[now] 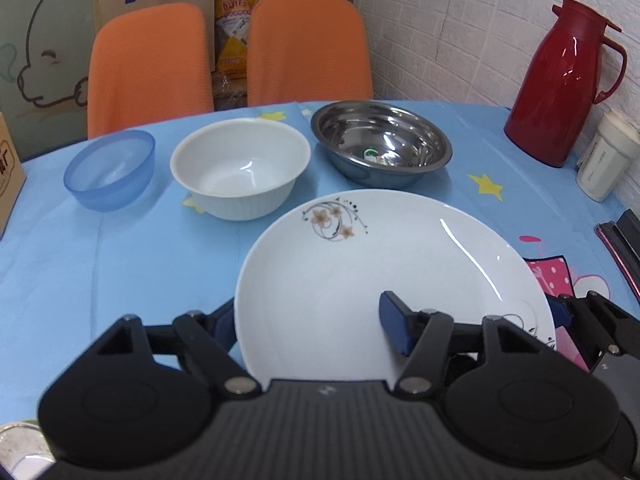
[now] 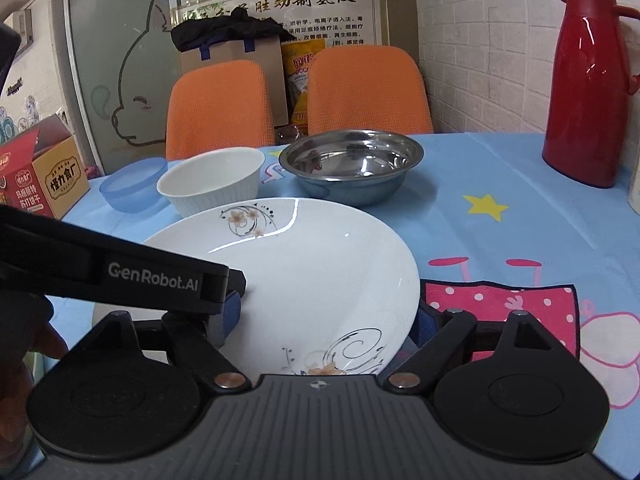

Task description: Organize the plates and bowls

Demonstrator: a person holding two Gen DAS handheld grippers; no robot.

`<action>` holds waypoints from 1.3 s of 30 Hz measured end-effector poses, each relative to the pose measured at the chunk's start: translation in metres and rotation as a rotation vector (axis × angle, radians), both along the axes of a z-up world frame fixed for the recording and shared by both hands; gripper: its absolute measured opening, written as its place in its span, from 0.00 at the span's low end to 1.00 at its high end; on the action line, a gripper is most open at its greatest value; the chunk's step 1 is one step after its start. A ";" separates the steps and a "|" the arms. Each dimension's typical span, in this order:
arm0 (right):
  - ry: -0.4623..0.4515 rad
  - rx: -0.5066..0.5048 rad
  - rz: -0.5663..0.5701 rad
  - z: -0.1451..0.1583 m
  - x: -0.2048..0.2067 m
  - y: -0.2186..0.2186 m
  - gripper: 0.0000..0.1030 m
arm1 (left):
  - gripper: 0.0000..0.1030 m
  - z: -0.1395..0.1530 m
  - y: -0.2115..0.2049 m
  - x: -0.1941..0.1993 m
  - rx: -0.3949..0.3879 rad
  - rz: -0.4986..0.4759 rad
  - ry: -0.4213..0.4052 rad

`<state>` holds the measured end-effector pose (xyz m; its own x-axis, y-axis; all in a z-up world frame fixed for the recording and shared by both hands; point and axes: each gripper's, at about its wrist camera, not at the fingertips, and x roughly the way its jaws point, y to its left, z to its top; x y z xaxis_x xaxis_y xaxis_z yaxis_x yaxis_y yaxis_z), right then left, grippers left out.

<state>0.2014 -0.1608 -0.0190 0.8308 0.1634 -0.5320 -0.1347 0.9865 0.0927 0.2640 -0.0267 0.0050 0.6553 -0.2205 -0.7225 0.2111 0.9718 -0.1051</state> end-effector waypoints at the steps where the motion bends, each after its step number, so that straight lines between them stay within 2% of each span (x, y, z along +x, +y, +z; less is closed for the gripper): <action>1: -0.011 -0.001 0.002 0.002 -0.003 0.001 1.00 | 0.60 0.003 0.002 -0.005 0.000 0.004 -0.007; 6: -0.050 0.000 0.029 0.016 -0.025 0.012 1.00 | 0.60 0.019 0.022 -0.036 -0.018 0.038 -0.038; 11: -0.086 -0.002 0.100 0.030 -0.052 0.035 1.00 | 0.60 0.033 0.060 -0.079 -0.016 0.120 -0.067; 21: -0.058 0.015 0.327 0.024 -0.090 0.121 1.00 | 0.60 0.023 0.157 -0.156 -0.002 0.320 -0.020; 29: -0.035 -0.028 0.411 0.011 -0.112 0.165 1.00 | 0.59 0.005 0.193 -0.177 -0.048 0.379 -0.003; 34: -0.031 -0.051 0.420 0.006 -0.114 0.172 1.00 | 0.60 0.001 0.193 -0.181 -0.019 0.383 -0.033; 37: -0.022 -0.068 0.439 0.005 -0.115 0.176 1.00 | 0.61 -0.008 0.205 -0.180 -0.083 0.391 0.002; 39: -0.027 -0.088 0.440 0.005 -0.117 0.178 1.00 | 0.61 -0.008 0.207 -0.183 -0.094 0.382 -0.014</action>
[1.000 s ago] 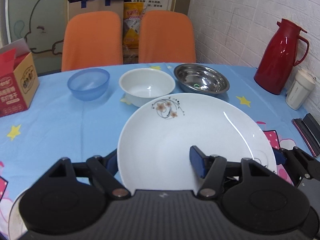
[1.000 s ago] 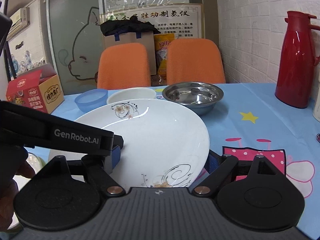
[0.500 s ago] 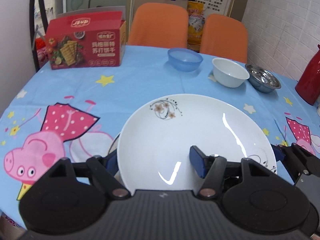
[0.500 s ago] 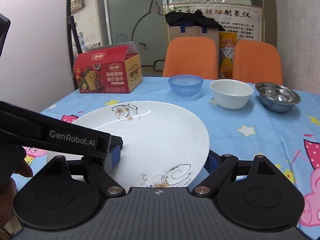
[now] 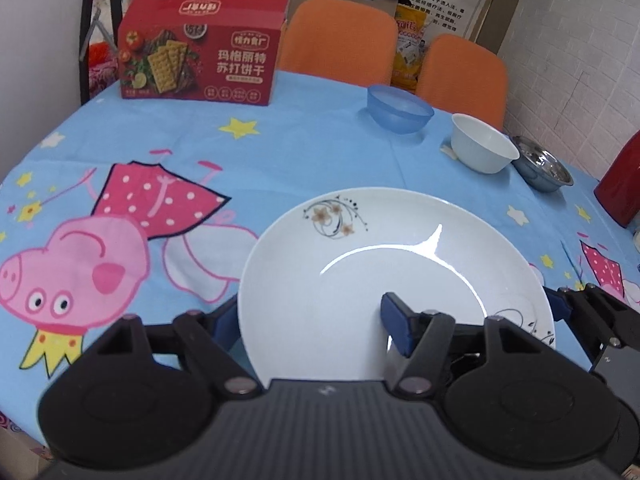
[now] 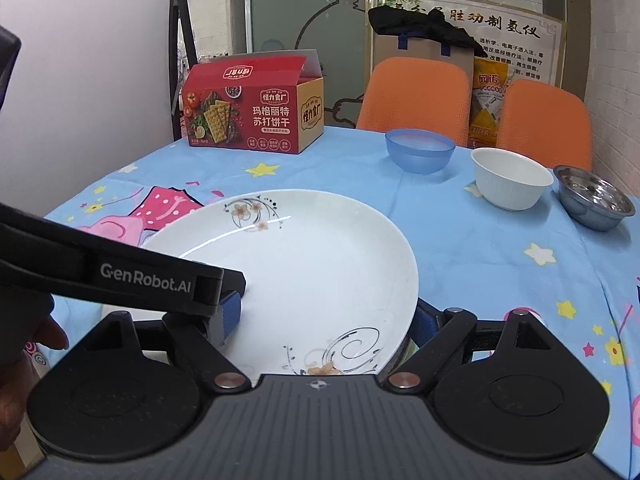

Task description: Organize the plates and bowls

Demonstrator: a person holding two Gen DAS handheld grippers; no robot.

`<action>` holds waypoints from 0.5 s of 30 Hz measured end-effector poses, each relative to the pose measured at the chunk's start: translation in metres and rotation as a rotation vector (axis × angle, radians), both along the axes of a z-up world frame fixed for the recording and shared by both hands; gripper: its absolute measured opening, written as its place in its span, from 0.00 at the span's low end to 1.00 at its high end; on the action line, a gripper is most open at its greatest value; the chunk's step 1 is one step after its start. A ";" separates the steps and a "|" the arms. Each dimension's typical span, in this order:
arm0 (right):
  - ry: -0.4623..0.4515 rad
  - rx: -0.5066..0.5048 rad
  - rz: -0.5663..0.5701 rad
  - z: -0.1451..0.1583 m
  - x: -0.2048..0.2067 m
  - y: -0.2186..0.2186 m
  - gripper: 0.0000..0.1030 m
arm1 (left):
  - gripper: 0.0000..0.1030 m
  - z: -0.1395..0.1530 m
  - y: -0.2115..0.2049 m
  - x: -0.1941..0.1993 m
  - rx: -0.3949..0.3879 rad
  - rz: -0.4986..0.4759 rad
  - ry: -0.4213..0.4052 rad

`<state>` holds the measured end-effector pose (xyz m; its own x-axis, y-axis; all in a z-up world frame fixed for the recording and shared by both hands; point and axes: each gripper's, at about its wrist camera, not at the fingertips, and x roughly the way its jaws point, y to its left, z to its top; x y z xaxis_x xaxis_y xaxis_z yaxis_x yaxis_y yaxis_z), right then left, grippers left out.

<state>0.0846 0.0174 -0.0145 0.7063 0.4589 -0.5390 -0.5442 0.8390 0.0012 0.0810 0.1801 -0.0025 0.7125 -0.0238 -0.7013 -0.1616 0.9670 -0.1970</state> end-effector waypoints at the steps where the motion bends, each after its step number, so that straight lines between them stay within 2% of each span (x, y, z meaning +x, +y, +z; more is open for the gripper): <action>1: -0.006 -0.010 -0.005 0.000 -0.002 0.002 1.00 | 0.61 0.002 -0.001 -0.002 0.018 0.000 -0.017; 5: -0.018 -0.014 -0.025 0.001 -0.003 0.000 1.00 | 0.64 0.016 -0.008 -0.009 0.071 -0.023 -0.087; 7: -0.027 -0.055 -0.066 -0.001 -0.002 0.001 1.00 | 0.65 0.021 -0.012 -0.010 0.091 -0.031 -0.107; 9: -0.050 -0.106 -0.053 -0.004 -0.003 0.003 1.00 | 0.65 0.025 -0.015 -0.011 0.103 -0.032 -0.120; 13: -0.080 -0.034 -0.038 0.006 -0.008 -0.009 1.00 | 0.67 0.030 -0.019 -0.011 0.098 -0.036 -0.130; 15: -0.096 -0.034 -0.045 0.010 -0.008 -0.013 1.00 | 0.69 0.032 -0.021 -0.011 0.097 -0.034 -0.134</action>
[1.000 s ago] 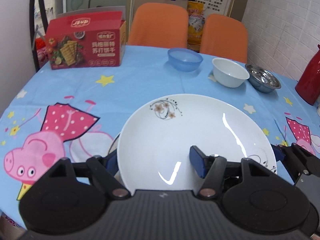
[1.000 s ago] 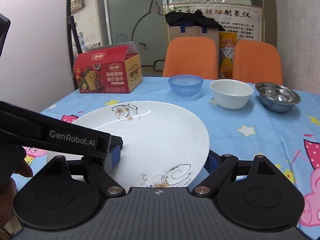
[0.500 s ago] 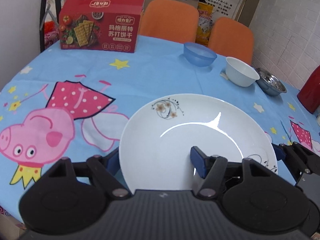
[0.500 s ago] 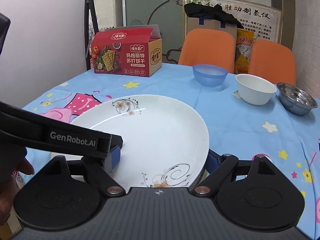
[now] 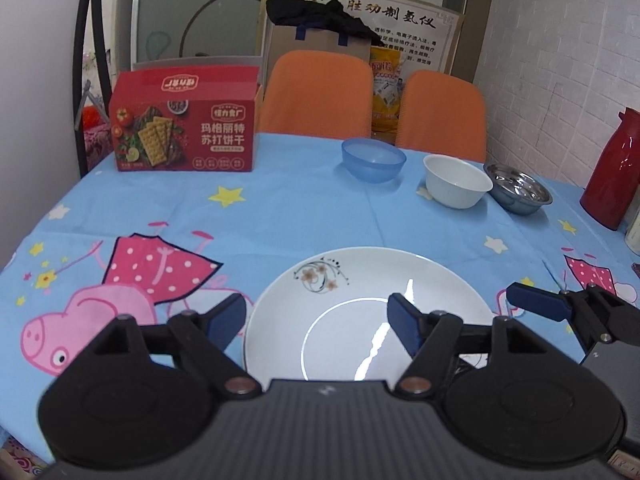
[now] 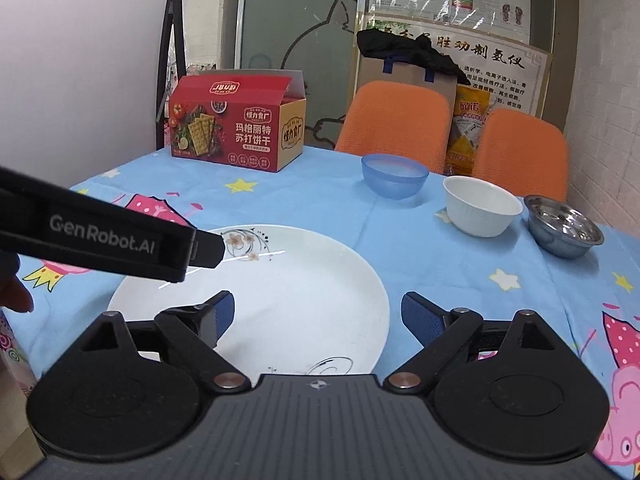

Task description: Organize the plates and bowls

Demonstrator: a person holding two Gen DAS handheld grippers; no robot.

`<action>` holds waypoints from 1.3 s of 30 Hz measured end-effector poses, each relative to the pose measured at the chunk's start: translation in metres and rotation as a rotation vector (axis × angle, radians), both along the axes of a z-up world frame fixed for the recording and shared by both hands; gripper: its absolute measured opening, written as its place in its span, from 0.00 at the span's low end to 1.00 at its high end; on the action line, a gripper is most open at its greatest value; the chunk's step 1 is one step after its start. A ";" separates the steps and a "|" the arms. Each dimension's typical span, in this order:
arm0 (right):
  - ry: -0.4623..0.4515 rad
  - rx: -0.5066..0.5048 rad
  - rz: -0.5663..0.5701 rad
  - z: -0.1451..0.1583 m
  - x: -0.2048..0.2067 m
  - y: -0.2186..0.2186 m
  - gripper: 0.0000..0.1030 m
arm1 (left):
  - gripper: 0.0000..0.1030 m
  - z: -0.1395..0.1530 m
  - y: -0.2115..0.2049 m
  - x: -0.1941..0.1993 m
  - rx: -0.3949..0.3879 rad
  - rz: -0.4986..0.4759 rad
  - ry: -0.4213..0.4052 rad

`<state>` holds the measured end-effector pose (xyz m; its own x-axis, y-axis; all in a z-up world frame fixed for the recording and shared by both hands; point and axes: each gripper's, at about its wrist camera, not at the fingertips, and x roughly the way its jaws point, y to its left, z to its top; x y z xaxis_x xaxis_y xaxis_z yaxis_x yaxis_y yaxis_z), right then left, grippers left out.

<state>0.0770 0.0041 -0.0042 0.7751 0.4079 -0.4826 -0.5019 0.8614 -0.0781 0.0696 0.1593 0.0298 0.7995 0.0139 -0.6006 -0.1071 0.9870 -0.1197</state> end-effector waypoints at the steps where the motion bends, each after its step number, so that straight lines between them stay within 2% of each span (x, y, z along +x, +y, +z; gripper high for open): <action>1: -0.002 0.011 -0.003 0.001 0.001 -0.004 1.00 | 0.69 0.001 -0.001 0.000 -0.002 -0.003 0.000; 5: 0.056 0.088 -0.030 0.001 0.011 -0.026 1.00 | 0.69 0.003 -0.012 0.005 -0.002 -0.017 0.010; 11: 0.101 0.175 -0.141 -0.004 0.024 -0.069 1.00 | 0.70 0.004 -0.037 0.019 -0.006 -0.062 0.037; 23: 0.150 0.277 -0.336 -0.019 0.036 -0.155 1.00 | 0.70 0.009 -0.123 0.062 0.062 -0.199 0.053; 33: 0.176 0.360 -0.400 -0.025 0.050 -0.209 1.00 | 0.70 0.012 -0.166 0.096 0.110 -0.251 0.076; 39: 0.152 0.358 -0.401 -0.013 0.071 -0.234 1.00 | 0.70 0.011 -0.181 0.119 0.143 -0.276 0.089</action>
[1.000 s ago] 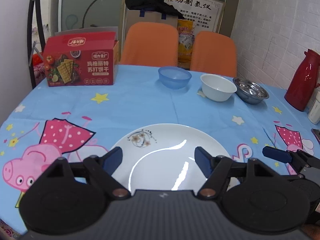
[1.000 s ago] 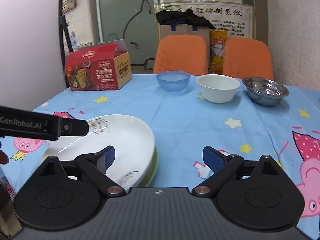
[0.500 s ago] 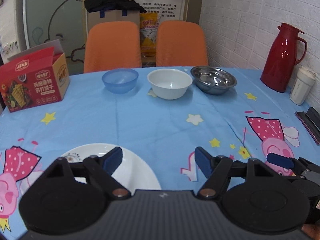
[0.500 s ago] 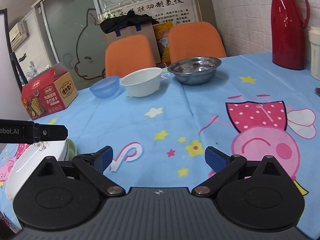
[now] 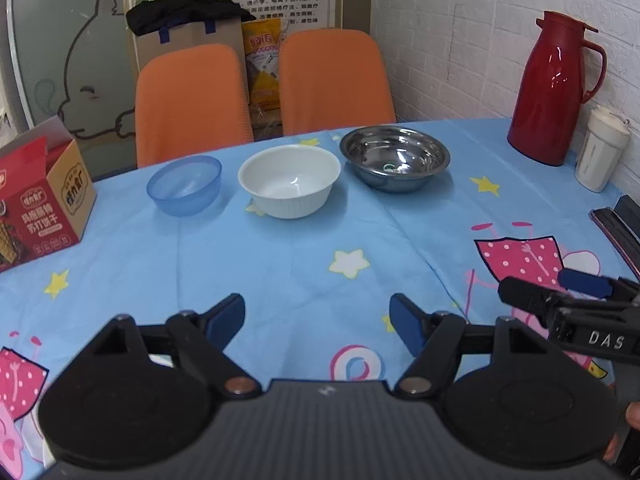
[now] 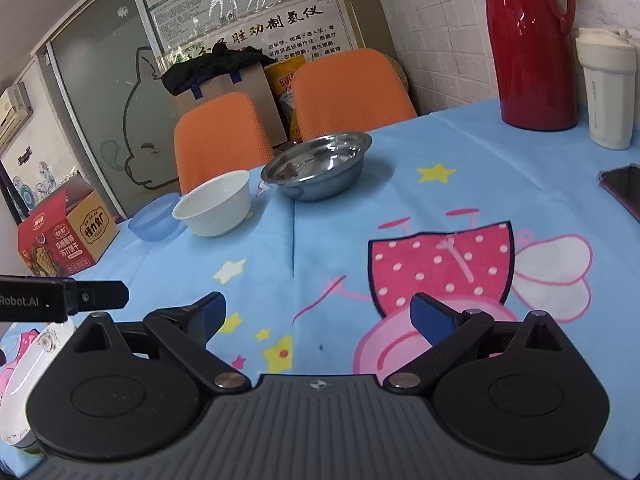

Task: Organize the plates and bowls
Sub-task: 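Move both tools to the rim of the steel bowl, then close the left gripper on the steel bowl rim while the right gripper grips it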

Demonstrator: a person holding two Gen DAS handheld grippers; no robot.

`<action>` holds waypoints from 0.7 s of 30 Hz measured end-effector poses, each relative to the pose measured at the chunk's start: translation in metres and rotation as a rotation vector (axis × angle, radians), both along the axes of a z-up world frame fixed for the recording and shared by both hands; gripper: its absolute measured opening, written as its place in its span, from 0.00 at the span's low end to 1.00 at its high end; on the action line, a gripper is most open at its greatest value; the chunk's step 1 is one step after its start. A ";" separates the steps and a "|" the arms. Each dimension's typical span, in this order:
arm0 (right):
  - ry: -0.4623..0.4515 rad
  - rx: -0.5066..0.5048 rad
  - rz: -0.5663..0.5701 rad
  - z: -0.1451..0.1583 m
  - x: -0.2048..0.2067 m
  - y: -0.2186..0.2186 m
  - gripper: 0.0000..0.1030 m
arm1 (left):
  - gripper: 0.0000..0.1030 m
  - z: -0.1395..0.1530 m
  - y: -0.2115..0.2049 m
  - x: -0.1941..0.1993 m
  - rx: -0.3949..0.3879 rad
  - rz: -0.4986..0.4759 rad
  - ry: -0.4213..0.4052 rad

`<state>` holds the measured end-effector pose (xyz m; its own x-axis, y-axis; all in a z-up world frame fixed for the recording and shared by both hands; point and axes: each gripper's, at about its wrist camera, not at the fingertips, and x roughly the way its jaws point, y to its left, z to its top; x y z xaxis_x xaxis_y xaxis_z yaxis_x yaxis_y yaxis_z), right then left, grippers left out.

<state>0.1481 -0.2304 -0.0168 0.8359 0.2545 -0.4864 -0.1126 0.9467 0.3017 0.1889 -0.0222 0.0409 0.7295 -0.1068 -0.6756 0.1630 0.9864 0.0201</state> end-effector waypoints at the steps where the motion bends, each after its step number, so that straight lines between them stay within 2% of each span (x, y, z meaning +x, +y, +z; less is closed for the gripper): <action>1: -0.009 -0.009 0.000 0.004 0.004 -0.003 1.00 | 0.70 0.001 -0.002 0.003 0.007 -0.003 -0.002; 4: -0.039 -0.041 0.002 0.015 0.016 -0.011 1.00 | 0.70 0.006 -0.005 0.018 0.020 -0.021 -0.009; 7: -0.062 -0.072 0.012 0.028 0.034 -0.015 1.00 | 0.70 0.016 -0.006 0.043 -0.008 -0.039 -0.024; 12: -0.086 -0.138 0.023 0.046 0.080 -0.013 1.00 | 0.70 0.033 -0.014 0.110 -0.052 -0.069 -0.054; 16: -0.057 -0.157 0.024 0.048 0.133 -0.008 1.00 | 0.70 0.027 -0.031 0.184 -0.124 -0.131 0.010; 21: 0.039 -0.165 0.003 0.031 0.196 -0.012 1.00 | 0.70 -0.003 -0.051 0.262 -0.170 -0.203 0.125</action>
<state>0.3438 -0.2424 0.0140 0.8150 0.1707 -0.5538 -0.1066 0.9835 0.1464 0.4511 -0.0731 0.0381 0.5938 -0.3616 -0.7188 0.3482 0.9208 -0.1757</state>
